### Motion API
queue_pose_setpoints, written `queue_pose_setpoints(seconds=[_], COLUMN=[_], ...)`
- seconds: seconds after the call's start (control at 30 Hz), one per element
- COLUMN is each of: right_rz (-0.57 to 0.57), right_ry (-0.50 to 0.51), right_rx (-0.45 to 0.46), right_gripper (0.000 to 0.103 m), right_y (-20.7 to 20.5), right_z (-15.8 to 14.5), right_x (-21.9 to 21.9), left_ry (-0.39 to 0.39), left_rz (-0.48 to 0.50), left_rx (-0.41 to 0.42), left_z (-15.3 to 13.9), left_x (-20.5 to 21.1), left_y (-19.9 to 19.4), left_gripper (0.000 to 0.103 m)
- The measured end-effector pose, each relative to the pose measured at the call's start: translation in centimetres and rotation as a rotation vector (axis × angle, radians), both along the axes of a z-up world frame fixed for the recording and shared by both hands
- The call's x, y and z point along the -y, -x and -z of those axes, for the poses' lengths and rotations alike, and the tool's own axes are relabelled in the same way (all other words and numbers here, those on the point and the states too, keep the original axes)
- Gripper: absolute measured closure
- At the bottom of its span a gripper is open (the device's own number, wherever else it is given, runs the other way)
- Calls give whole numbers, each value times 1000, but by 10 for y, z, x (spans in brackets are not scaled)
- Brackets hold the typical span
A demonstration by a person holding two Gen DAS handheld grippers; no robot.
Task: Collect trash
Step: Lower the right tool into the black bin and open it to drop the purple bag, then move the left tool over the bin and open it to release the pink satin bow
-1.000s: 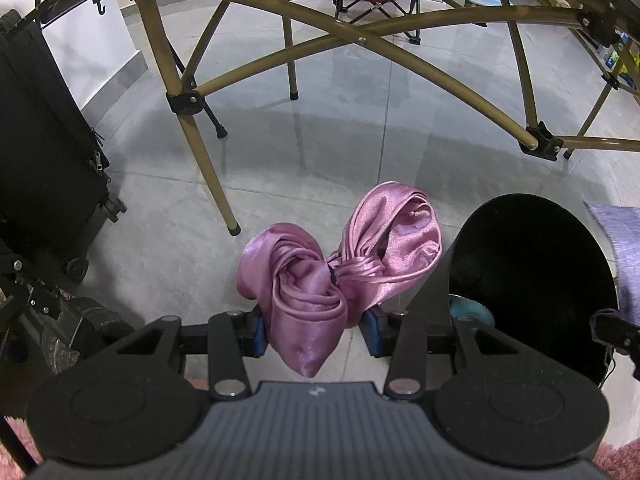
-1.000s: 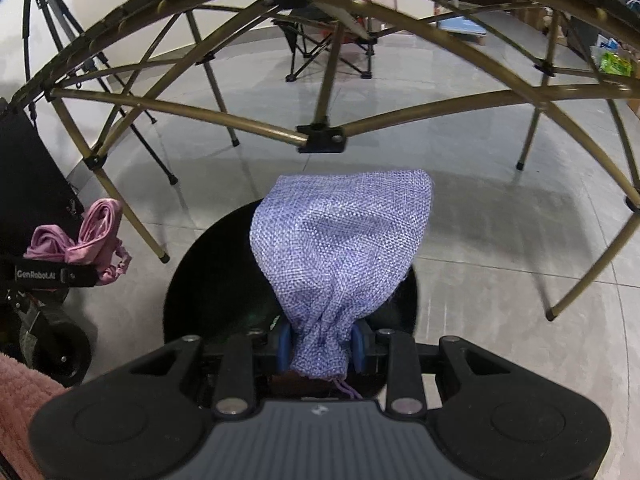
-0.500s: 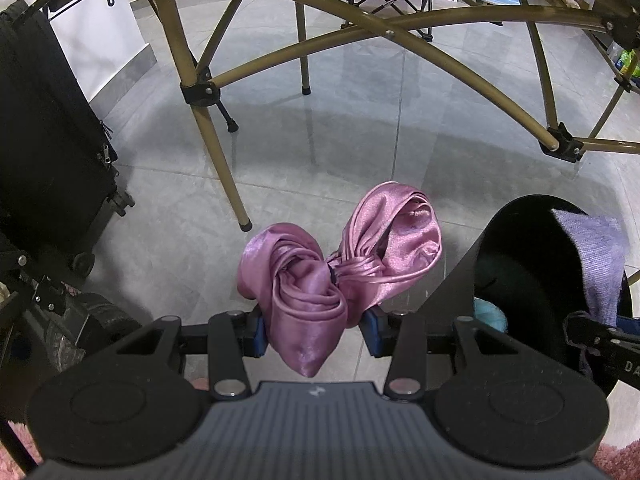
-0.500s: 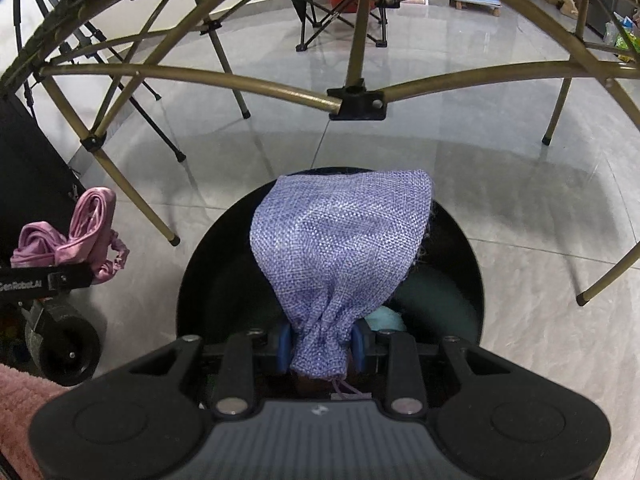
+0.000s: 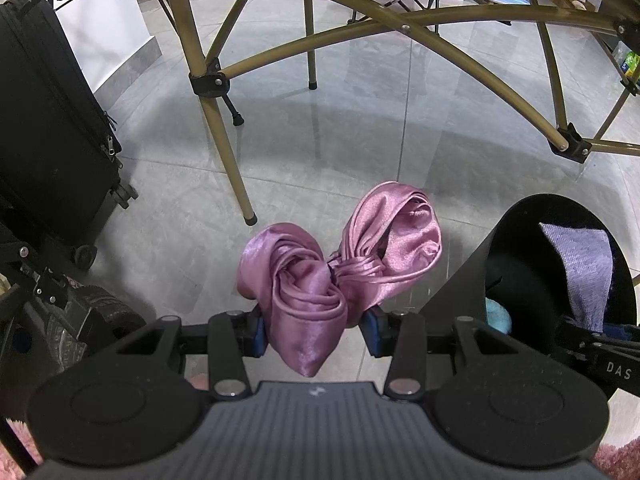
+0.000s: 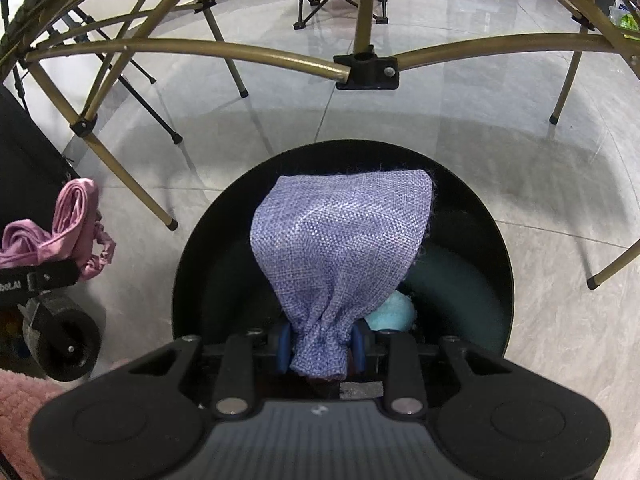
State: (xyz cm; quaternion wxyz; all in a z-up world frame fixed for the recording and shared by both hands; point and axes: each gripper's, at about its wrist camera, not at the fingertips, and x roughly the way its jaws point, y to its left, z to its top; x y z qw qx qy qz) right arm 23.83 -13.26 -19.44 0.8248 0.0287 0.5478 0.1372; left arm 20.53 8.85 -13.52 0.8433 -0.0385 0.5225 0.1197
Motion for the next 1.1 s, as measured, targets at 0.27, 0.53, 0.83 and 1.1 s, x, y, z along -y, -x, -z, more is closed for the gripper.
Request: queue_pose_setpoints(seconds=[0.27,0.53,0.83,1.1], right_rz=[13,19,21,41], right_ry=[4,59,54,56], right_rx=[-40,-19,24,77], right_gripper=[63,0,0,0], right_y=[-4,-2,4,11], right_z=[6,7,-3,-17], right_x=[0,-3,-1,12], left_ry=[2,11,17,23], left_rz=[0,18,28,56], left_rx=[1,10,24,53], left_z=[0,-2,-6,-15], left_x=[0,3,4,13], left_y=[0,4,10,12], left_gripper=[59,59,59,59])
